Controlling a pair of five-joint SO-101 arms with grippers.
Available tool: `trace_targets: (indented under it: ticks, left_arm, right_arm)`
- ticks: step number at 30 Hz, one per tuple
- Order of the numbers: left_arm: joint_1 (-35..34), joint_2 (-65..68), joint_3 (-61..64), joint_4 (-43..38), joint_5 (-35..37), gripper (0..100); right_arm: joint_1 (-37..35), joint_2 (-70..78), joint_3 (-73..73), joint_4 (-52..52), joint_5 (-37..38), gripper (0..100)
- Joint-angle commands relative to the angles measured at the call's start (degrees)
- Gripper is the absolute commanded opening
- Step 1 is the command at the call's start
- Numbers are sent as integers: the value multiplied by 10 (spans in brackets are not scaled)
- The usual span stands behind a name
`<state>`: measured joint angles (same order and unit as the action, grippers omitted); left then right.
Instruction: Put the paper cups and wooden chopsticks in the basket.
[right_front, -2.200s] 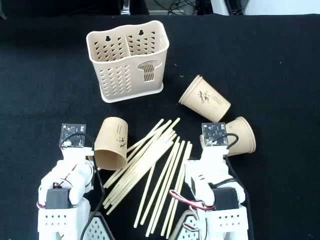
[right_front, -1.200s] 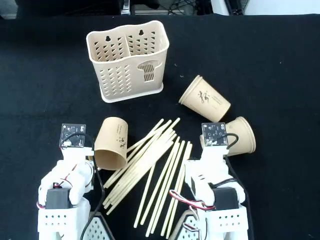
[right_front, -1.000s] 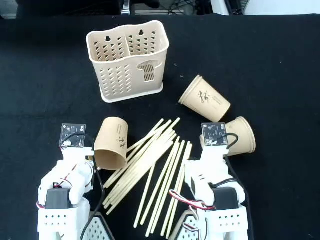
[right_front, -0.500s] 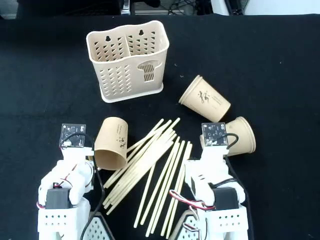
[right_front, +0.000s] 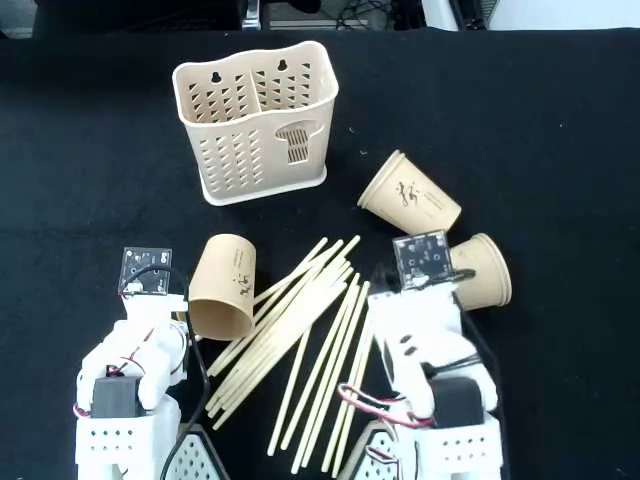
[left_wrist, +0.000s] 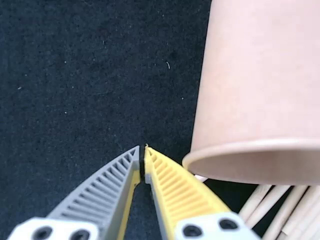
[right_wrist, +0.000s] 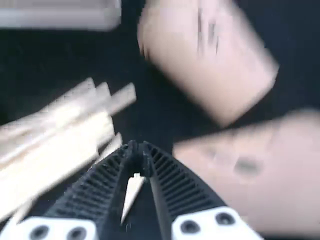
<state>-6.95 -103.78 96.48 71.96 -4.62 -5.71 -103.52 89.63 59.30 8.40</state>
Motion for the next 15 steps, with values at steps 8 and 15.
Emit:
trace_targets:
  ticks: [8, 15]
  left_arm:
    - [3, -4, 8, 9, 4, 33]
    - [3, -4, 8, 9, 4, 33]
  right_arm:
    - [78, -30, -201, -36, 19, 143]
    - [307, -36, -199, -40, 17, 270]
